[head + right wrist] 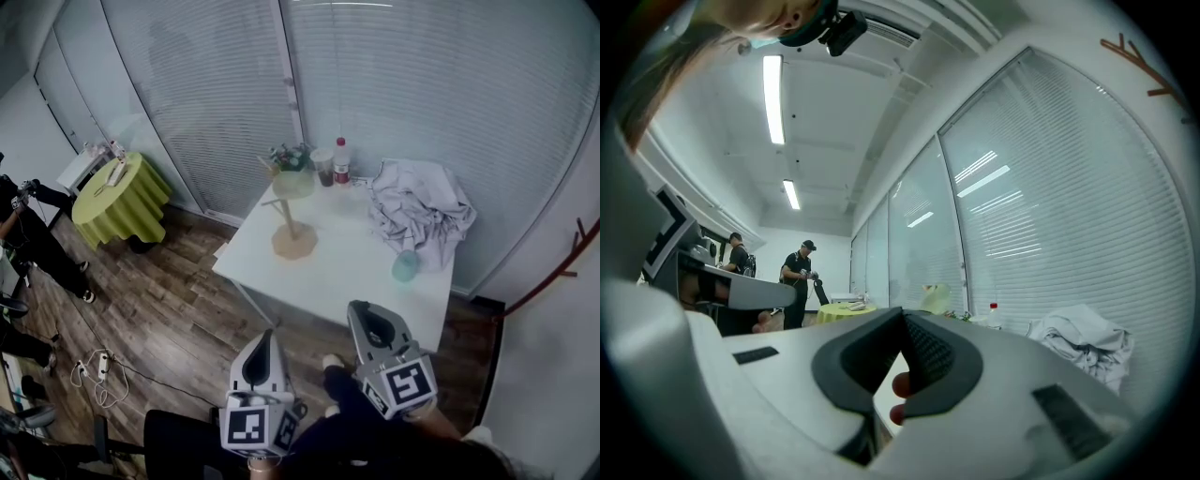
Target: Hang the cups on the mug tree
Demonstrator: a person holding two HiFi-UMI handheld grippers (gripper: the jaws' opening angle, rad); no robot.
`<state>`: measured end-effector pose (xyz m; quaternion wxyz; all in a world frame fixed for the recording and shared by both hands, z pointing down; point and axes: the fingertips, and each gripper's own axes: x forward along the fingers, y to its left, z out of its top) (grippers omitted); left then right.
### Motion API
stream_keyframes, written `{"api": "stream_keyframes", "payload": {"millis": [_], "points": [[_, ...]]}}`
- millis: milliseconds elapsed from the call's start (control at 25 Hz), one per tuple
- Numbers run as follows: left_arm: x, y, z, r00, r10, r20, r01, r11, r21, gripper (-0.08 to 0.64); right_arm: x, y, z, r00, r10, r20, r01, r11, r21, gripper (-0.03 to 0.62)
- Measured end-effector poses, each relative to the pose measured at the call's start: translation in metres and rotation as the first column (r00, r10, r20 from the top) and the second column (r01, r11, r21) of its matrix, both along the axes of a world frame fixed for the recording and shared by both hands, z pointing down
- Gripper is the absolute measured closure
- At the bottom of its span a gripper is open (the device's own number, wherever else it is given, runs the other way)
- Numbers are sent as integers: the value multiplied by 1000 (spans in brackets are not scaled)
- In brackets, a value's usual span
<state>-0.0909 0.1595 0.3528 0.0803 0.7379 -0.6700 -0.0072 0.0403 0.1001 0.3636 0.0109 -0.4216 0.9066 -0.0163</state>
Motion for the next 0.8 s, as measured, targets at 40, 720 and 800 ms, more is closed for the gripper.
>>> {"api": "stream_keyframes", "payload": {"millis": [40, 720, 800], "points": [[1, 2, -1, 1000, 1, 2, -1, 1000, 2, 561, 1, 2, 0, 1000, 2, -2, -2, 1000, 1, 596], [3, 25, 0, 1000, 0, -8, 1, 1000, 20, 561, 3, 23, 1, 999, -3, -45, 4, 1000, 25, 597], [2, 26, -1, 1000, -2, -20, 2, 1000, 15, 561, 0, 24, 1, 999, -9, -50, 10, 1000, 29, 595]]}}
